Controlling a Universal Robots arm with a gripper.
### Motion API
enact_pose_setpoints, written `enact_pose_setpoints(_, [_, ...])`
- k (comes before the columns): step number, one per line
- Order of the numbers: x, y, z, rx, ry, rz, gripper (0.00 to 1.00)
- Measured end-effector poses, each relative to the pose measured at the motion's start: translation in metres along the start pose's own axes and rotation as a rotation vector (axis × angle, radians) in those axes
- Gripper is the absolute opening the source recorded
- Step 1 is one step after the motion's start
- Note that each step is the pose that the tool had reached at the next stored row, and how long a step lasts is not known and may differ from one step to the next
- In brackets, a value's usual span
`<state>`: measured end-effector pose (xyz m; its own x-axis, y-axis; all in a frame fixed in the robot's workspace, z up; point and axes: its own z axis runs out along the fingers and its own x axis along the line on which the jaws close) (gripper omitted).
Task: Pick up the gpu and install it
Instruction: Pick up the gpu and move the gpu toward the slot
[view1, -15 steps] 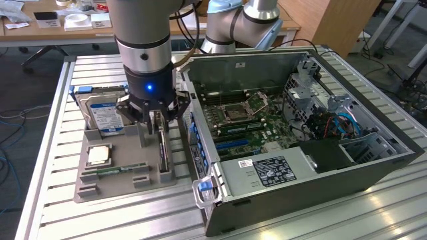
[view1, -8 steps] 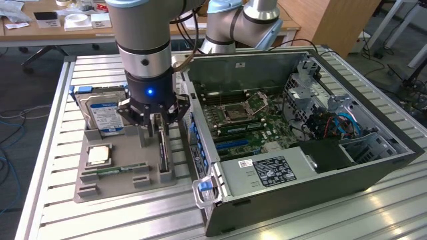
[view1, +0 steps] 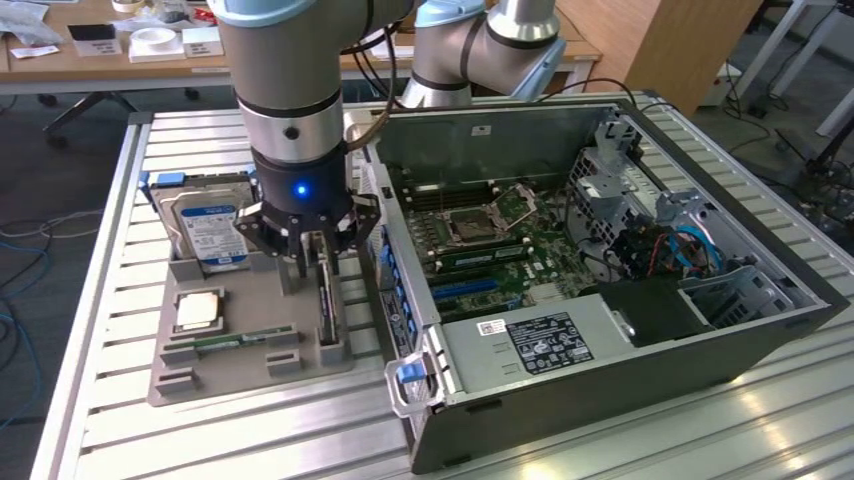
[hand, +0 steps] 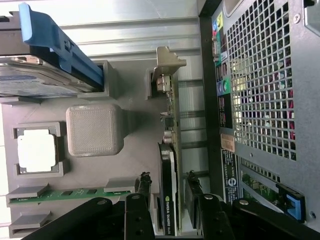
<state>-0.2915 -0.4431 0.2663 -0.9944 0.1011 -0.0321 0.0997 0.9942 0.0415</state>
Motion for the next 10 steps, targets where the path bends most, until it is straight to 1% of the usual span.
enact_pose_setpoints(5, [-0.0013,0.0001,0.0015,-0.0001,-0.0003,0.0,0.42])
enact_pose_setpoints(10, [-0.0013,-0.0001,0.0069,-0.0001,-0.0002,0.0,0.42])
